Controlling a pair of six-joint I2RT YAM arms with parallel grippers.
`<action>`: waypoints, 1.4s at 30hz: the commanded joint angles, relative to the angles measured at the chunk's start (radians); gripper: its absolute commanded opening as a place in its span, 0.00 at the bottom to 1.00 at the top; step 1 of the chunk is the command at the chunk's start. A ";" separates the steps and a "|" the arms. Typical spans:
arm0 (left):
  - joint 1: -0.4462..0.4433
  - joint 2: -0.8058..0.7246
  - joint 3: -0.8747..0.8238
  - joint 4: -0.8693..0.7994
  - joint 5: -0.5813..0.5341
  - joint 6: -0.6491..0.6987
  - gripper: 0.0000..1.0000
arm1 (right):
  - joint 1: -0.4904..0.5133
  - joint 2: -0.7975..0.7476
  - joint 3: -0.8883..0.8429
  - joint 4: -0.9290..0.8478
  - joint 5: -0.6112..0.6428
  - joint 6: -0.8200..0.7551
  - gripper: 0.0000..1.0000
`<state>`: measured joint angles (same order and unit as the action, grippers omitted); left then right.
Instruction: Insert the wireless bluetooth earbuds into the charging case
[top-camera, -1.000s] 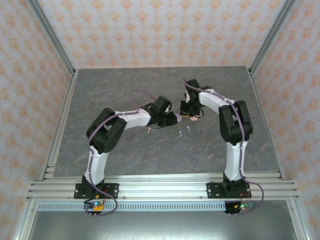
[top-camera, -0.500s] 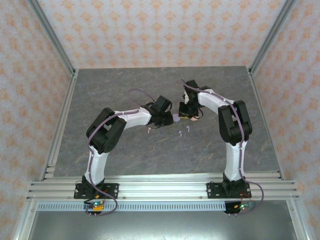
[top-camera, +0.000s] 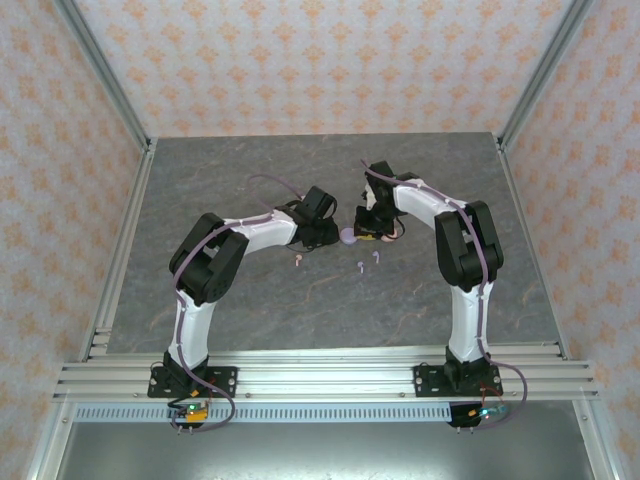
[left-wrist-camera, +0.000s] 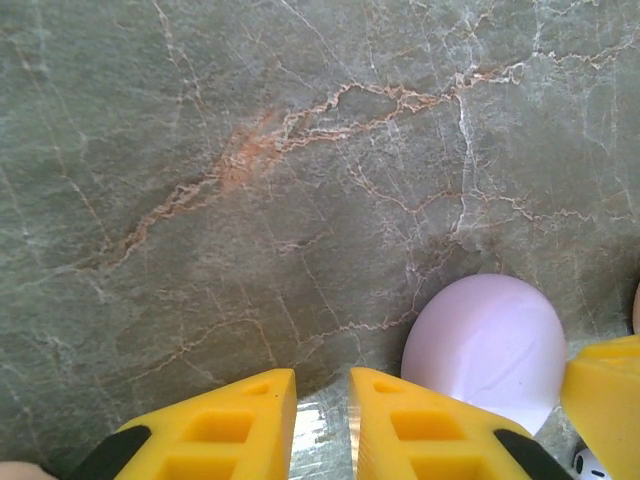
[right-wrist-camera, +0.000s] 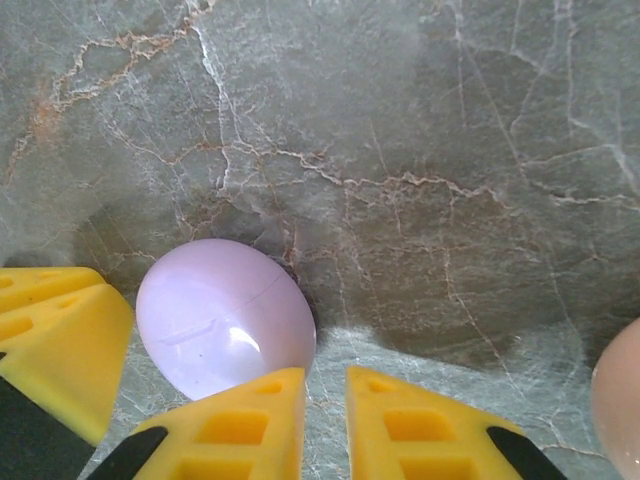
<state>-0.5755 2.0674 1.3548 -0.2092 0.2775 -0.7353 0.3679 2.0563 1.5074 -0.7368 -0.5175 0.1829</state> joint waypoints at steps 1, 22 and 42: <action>0.014 -0.038 0.013 -0.033 -0.001 0.019 0.23 | 0.004 -0.062 -0.005 -0.027 0.014 -0.003 0.19; 0.006 -0.035 -0.003 -0.036 0.144 0.069 0.10 | 0.004 0.104 0.195 -0.120 0.141 -0.021 0.16; 0.012 0.061 0.058 -0.052 0.116 0.007 0.10 | 0.003 0.124 0.151 -0.144 0.039 -0.048 0.15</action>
<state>-0.5713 2.0998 1.3911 -0.2283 0.4141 -0.7094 0.3676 2.1914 1.6817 -0.8482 -0.4583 0.1524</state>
